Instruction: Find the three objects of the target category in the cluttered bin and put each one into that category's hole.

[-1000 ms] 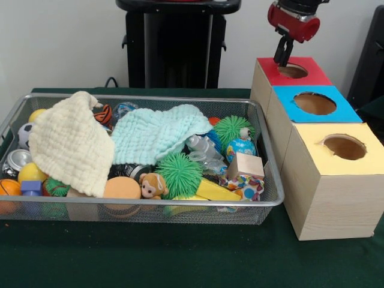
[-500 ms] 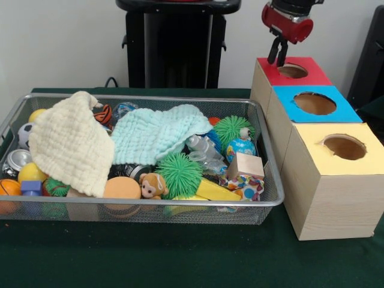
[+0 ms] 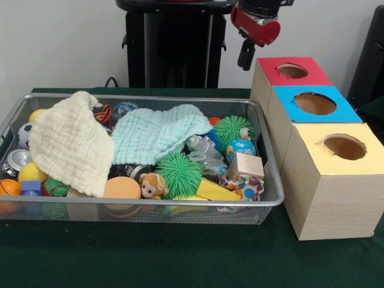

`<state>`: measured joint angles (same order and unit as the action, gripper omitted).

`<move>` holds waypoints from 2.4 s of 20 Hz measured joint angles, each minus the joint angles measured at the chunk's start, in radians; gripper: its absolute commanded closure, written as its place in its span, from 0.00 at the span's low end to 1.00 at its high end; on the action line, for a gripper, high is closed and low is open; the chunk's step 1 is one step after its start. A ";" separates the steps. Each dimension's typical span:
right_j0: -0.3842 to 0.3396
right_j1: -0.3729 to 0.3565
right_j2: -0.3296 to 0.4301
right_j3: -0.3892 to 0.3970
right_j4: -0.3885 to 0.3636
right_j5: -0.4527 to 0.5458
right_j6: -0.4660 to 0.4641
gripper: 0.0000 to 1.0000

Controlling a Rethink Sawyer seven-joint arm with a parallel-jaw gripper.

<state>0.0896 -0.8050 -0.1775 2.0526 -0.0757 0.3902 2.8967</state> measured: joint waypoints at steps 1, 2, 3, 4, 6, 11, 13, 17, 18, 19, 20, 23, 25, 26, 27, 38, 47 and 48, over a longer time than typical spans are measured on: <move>-0.014 -0.001 0.006 0.000 -0.007 0.000 0.000 1.00; -0.028 -0.001 0.012 0.000 -0.015 0.000 0.000 1.00; -0.051 -0.001 0.023 0.000 -0.027 0.000 0.000 1.00; -0.075 -0.001 0.034 0.000 -0.039 0.001 0.000 1.00; -0.118 0.000 0.055 -0.001 -0.062 0.002 0.000 1.00; -0.200 0.013 0.100 -0.017 -0.117 0.012 0.000 1.00; -0.226 0.026 0.115 -0.039 -0.149 0.013 0.000 1.00; -0.261 0.047 0.139 -0.073 -0.201 0.013 -0.001 1.00; -0.273 0.054 0.148 -0.084 -0.219 0.013 -0.002 1.00; -0.290 0.062 0.164 -0.098 -0.240 0.015 -0.006 1.00; -0.312 0.072 0.184 -0.113 -0.266 0.018 -0.014 1.00; -0.371 0.090 0.248 -0.138 -0.319 0.036 -0.049 1.00; -0.395 0.096 0.276 -0.145 -0.336 0.045 -0.069 1.00; -0.411 0.100 0.295 -0.150 -0.346 0.052 -0.085 1.00; -0.443 0.109 0.336 -0.158 -0.366 0.067 -0.124 1.00; -0.491 0.117 0.475 -0.167 -0.414 0.090 -0.282 1.00; -0.491 0.053 0.527 -0.156 -0.414 0.091 -0.282 1.00; -0.491 0.042 0.530 -0.156 -0.414 0.091 -0.282 1.00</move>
<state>-0.4012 -0.7628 0.3525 1.8967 -0.4900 0.4812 2.6145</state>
